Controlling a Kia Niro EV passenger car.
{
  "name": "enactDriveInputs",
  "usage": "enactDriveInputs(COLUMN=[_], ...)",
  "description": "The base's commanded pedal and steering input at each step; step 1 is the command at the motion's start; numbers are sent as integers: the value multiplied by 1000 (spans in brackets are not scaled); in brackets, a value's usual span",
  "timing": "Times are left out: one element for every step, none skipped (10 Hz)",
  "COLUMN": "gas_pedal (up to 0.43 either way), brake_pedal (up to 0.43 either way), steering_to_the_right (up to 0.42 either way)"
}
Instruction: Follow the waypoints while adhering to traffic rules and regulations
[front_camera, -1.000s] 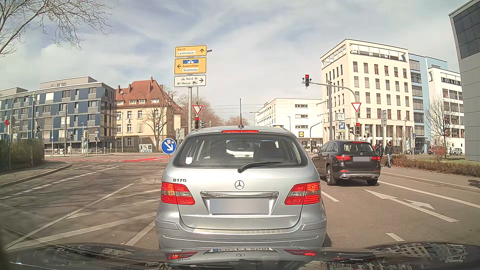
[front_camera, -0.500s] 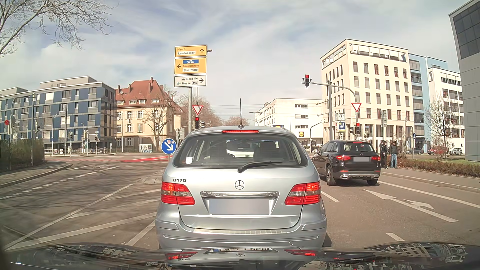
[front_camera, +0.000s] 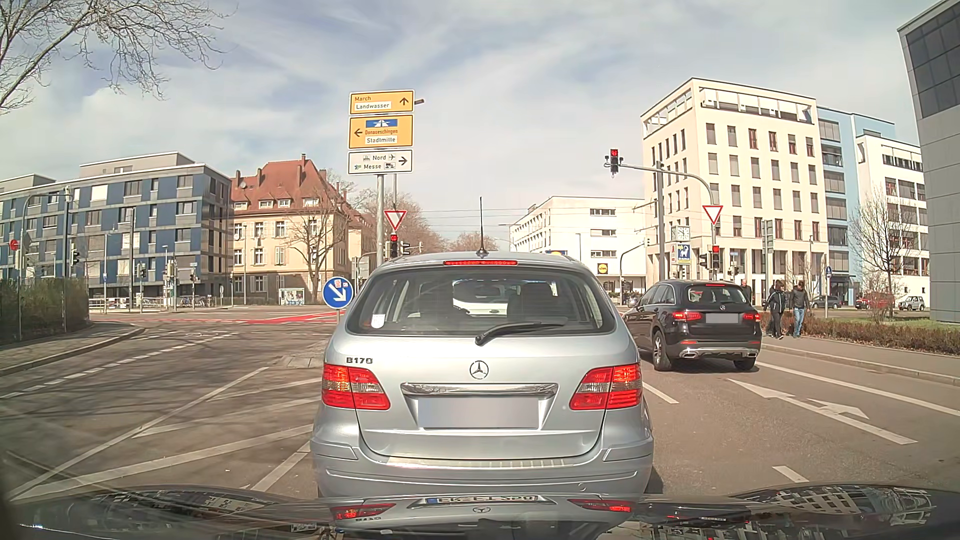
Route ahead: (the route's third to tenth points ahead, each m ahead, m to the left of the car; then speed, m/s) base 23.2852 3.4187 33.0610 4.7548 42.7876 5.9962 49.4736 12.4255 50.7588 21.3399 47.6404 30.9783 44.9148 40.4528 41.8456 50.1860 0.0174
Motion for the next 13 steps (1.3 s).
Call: enactDriveInputs(gas_pedal=[0,0,0,0,0,0,0,0,0,0,0,0,0], brake_pedal=[287,299,299,293,293,293,299,293,287,293,293,299,293], steering_to_the_right=[6,6,6,6,6,6,6,6,6,6,6,6,6])
